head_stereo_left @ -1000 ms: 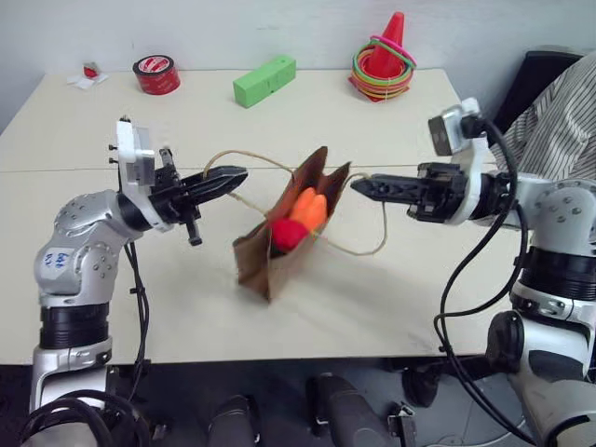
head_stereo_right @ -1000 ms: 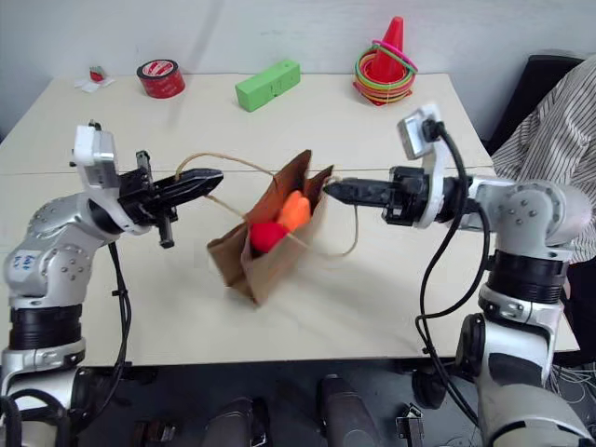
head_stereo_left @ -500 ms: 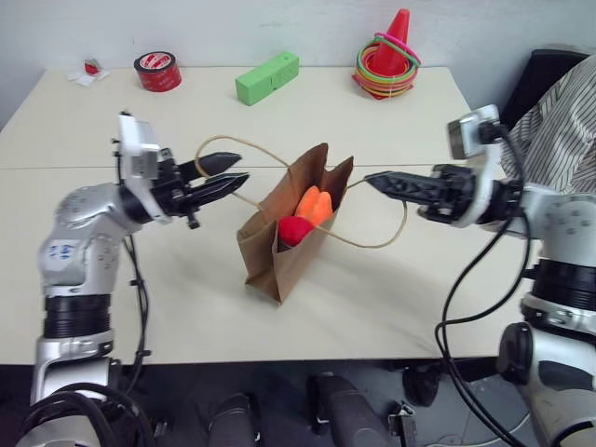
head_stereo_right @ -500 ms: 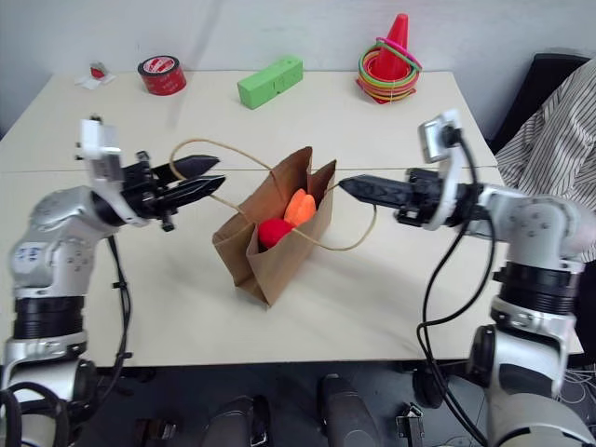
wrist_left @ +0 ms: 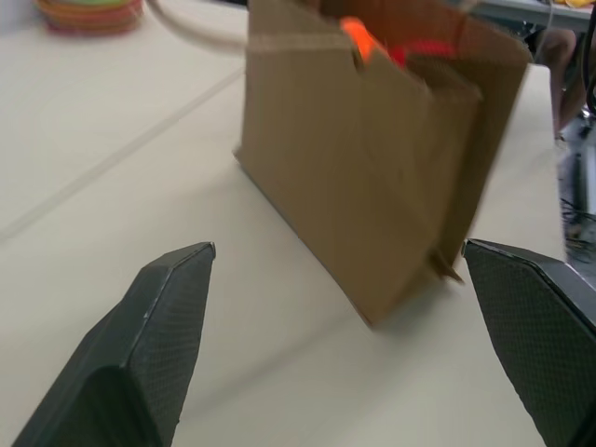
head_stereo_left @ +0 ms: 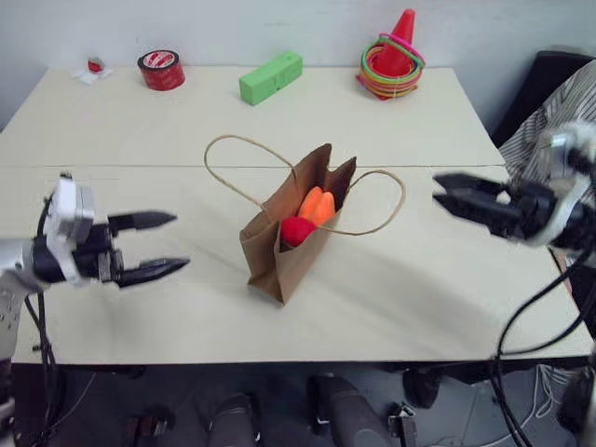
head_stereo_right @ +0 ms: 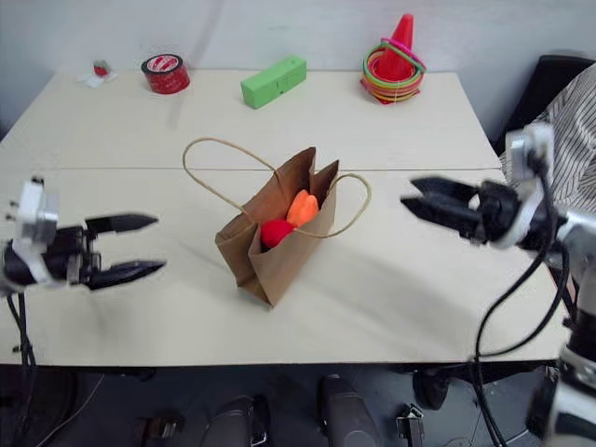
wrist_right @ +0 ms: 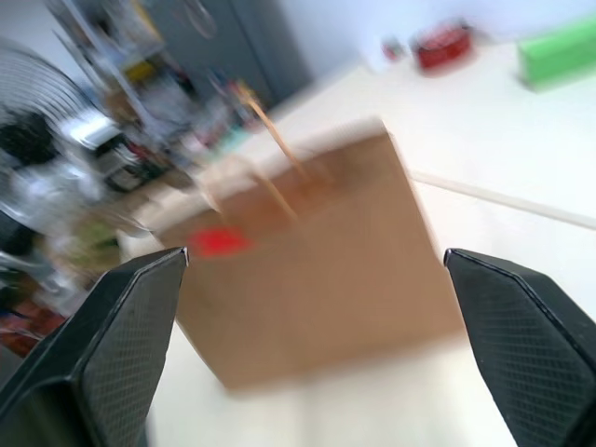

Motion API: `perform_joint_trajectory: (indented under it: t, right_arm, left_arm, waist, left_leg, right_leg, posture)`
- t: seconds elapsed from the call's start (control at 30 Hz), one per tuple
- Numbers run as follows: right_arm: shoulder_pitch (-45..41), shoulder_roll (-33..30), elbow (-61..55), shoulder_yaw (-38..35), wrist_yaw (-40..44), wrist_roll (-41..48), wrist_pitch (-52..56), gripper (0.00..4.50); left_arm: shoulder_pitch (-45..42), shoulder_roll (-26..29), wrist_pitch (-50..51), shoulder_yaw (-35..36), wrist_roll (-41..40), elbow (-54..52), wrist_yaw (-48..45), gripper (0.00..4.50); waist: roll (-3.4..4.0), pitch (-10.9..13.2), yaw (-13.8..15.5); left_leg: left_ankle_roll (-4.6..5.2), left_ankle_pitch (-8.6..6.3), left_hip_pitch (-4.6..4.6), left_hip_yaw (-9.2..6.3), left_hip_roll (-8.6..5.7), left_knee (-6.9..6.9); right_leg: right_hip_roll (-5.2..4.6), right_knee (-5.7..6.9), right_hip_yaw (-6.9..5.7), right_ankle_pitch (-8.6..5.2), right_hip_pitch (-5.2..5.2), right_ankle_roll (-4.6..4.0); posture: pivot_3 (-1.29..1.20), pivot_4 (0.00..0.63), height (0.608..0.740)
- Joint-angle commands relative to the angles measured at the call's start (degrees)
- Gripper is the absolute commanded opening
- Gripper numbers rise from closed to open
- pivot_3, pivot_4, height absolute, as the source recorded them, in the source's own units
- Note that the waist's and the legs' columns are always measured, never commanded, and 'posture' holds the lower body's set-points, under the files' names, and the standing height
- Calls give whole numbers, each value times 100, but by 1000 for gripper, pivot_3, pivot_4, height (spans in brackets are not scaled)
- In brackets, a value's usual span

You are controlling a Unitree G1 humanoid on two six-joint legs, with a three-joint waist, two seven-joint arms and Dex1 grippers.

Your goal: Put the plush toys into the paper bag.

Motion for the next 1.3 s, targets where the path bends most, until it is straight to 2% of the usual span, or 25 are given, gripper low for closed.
perform_joint_trajectory:
  t: [0.03,0.1,0.2,0.37,0.47,0.6,0.87,1.0,1.3]
  right_arm:
    - [885,161,-316,897,582,-1557,-2801,3589]
    - [1194,537,-231,1282,708,-2012,-3943,2847]
    - [1222,1156,-191,1754,717,-2185,-4773,1756]
    - [1081,1912,-196,2626,525,-2530,-5287,19]
    - [891,2328,41,3234,302,-3006,-5593,19]
    - [465,2885,466,3636,-212,-3469,-5790,19]
    - [97,3259,828,4042,-562,-3795,-5817,19]
    - [158,3304,808,4182,-612,-3846,-5770,0]
    - [402,2972,554,4018,-624,-3727,-5681,0]
  left_arm:
    - [375,-294,158,330,-471,-1001,360,4500]
    - [525,-615,242,264,-621,-1447,743,4500]
    - [576,-1021,351,-16,-657,-1997,1354,4500]
    - [446,-1508,490,-616,-524,-2582,2222,4500]
    - [362,-1769,393,-836,-324,-2593,2636,4500]
    - [215,-1989,340,-1020,-306,-2577,2889,4500]
    - [-151,-2452,186,-1560,-4,-2475,3367,4500]
    - [-330,-2652,-345,-1907,754,-1999,3557,3597]
    - [-676,-2661,-623,-1856,605,-1482,3046,736]
  waist:
    - [-3,-2,23]
    - [-3,-2,29]
    - [1,1,5]
    - [0,0,21]
    - [-1,-1,20]
    - [-3,-2,21]
    - [-5,-3,44]
    - [-5,-3,32]
    - [-5,-3,43]
  left_leg:
    - [-1,-1,2,-1,1,-2]
    - [2,-3,2,-2,-1,6]
    - [6,-1,8,3,-4,21]
    - [12,8,43,0,-5,22]
    - [11,4,92,0,-6,14]
    - [7,3,96,3,-4,8]
    - [8,-1,92,5,-4,12]
    - [7,-1,94,6,-7,13]
    - [7,-2,93,8,-3,13]
  right_leg:
    - [0,-3,-1,0,2,0]
    - [0,-1,0,5,7,8]
    - [0,11,8,15,15,16]
    - [4,6,9,39,52,12]
    - [4,-6,9,38,104,9]
    - [6,-2,8,37,102,-1]
    - [3,-12,5,35,104,-3]
    - [4,-10,5,35,104,-3]
    - [3,-10,4,35,103,-3]
  posture:
    - [0,150,740]
    - [0,150,740]
    - [0,150,740]
    - [0,150,740]
    - [0,150,740]
    - [0,150,740]
    - [0,150,740]
    - [0,150,740]
    - [0,150,740]
